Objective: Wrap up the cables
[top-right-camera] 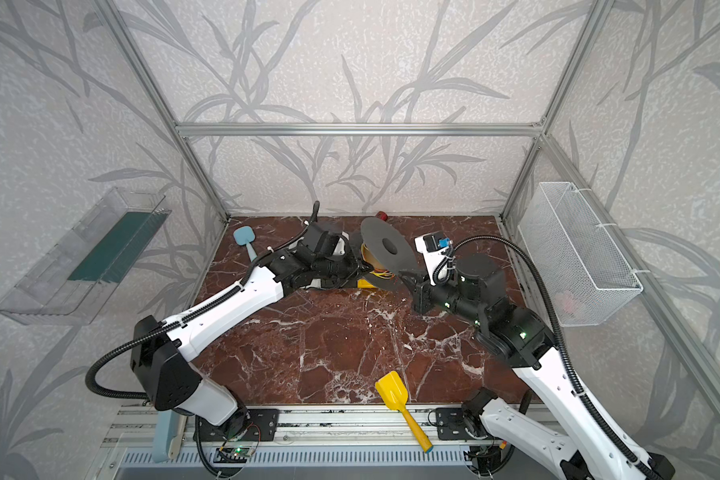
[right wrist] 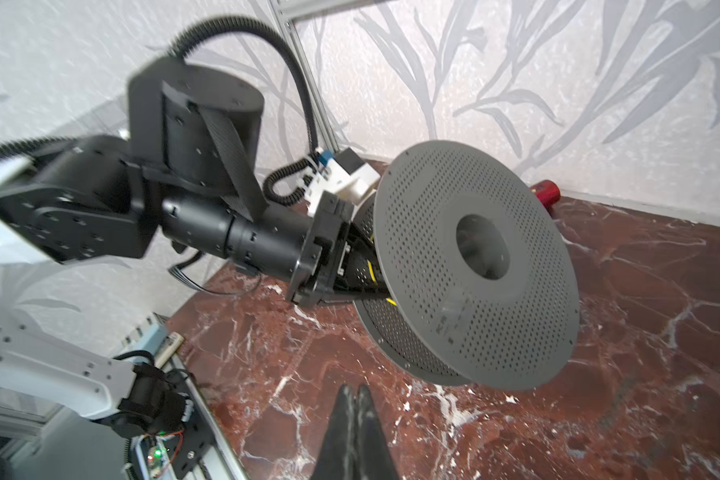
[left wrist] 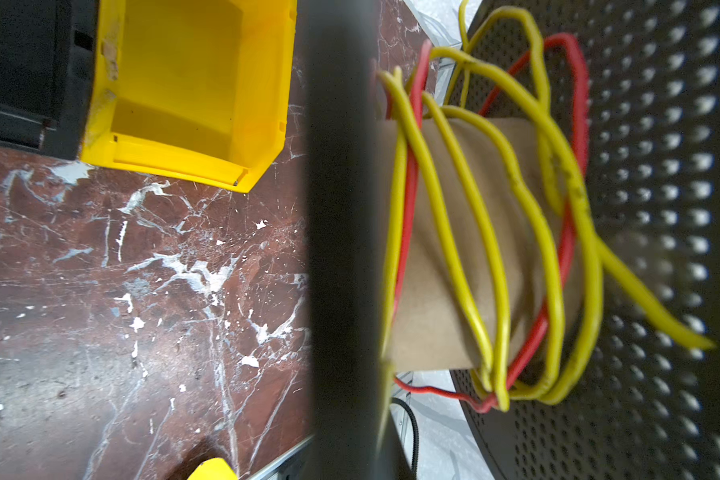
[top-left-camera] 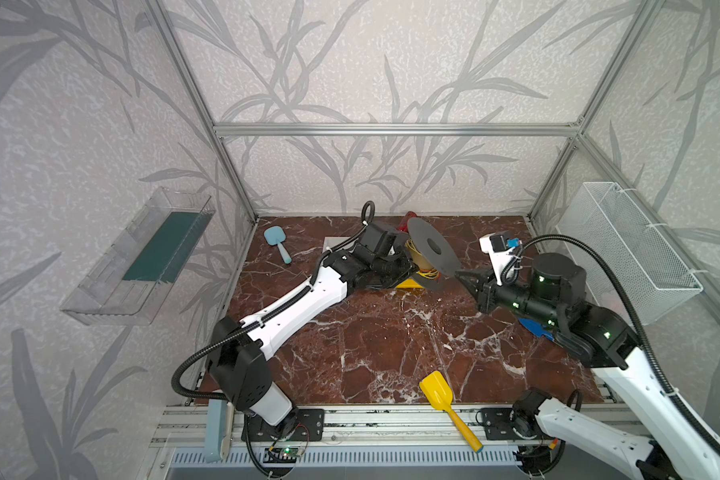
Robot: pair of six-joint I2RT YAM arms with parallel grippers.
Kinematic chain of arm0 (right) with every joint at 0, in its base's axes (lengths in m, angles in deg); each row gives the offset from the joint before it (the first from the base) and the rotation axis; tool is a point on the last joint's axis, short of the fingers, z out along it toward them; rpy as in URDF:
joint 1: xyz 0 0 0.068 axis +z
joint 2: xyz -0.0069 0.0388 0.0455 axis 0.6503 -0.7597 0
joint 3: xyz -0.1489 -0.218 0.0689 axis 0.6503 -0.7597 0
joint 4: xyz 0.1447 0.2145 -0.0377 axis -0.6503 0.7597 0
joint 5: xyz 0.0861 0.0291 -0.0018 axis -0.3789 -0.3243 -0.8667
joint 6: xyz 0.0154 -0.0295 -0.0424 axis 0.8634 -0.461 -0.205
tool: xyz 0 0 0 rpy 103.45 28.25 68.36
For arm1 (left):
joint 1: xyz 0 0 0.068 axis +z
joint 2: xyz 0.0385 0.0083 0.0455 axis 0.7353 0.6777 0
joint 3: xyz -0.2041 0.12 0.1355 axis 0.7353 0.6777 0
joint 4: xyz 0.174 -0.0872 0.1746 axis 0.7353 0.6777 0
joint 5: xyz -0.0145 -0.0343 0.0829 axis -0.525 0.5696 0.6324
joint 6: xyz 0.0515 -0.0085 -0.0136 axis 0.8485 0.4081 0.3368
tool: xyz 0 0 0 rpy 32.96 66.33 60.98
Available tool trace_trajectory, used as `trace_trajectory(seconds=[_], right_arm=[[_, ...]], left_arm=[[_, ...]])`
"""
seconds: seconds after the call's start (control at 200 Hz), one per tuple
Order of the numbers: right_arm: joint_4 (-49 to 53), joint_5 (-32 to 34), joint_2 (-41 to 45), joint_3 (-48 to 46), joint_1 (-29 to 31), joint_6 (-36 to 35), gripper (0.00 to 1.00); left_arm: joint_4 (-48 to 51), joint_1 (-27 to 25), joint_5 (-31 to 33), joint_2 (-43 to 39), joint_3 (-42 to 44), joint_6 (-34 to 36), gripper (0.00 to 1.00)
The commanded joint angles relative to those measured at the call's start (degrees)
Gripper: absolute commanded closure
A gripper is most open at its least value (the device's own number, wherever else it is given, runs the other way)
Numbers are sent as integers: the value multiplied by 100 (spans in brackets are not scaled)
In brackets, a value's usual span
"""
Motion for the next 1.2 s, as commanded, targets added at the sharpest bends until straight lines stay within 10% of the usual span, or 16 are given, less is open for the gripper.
trace_trajectory(seconds=[0.0,0.235,0.47,0.83,1.194], right_arm=[[829,-893,-278,299,-370,207,91],[616,-2315,-402,163,-2022,535,50],[48,-3323,-474,-286,-3056,880,41],[-261,-3160,-434,-818,-3088,924,41],[-424,-2972,-430,-1538,-3129,738,41]], left_arm=[[-511,52,-653,-509,71,982,100],[-383,448,-2291,-1431,949,2161,100],[242,575,-3288,-1967,1505,3107,100],[-1580,621,-3678,-1940,2807,2220,100],[-5729,611,-4054,-1307,4227,156,100]])
